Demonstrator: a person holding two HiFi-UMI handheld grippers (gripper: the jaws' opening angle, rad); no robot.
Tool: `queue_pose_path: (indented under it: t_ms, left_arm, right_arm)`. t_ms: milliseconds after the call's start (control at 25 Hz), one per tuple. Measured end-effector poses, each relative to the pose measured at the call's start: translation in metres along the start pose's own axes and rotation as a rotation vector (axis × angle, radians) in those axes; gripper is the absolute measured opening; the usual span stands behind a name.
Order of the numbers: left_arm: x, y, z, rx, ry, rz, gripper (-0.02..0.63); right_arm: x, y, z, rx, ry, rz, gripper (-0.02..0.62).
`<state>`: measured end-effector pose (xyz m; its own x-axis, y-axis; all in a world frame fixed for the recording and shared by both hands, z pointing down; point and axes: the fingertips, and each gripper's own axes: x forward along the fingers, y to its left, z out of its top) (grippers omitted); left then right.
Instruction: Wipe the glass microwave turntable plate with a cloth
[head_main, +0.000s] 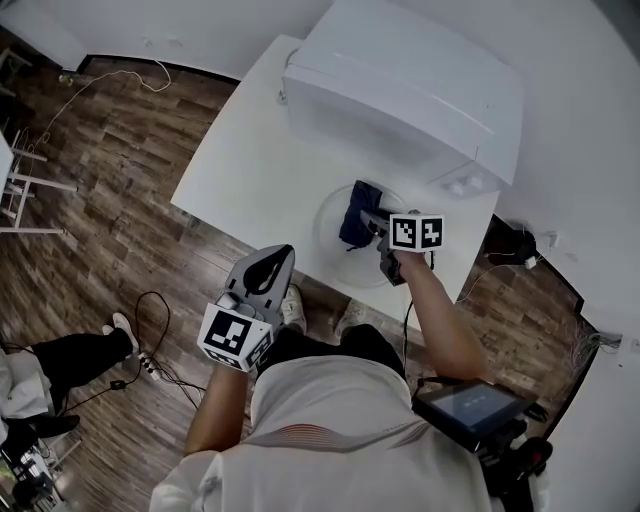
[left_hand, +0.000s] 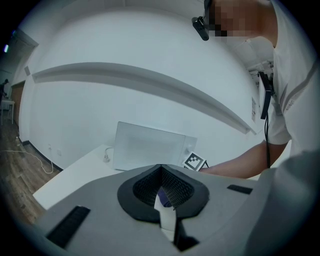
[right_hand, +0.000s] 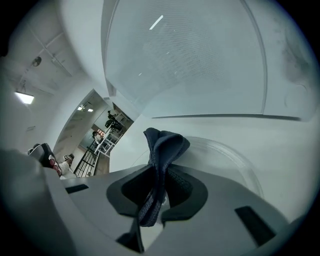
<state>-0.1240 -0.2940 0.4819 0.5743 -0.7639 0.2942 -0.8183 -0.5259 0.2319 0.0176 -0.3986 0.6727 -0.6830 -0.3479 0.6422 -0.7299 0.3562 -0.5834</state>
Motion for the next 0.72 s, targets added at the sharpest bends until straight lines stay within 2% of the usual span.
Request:
queue_pose_path:
  t_ms: [360, 720]
  left_arm:
    - [0.025, -0.026, 0.009, 0.014, -0.004, -0.056, 0.011]
    - [0.045, -0.047, 0.011, 0.03, 0.006, -0.102, 0.011]
  right_arm:
    - [-0.054, -0.053, -0.007, 0.091, -0.013, -0.065, 0.063]
    - [-0.112, -0.101, -0.011, 0.098, -0.062, -0.17, 0.061]
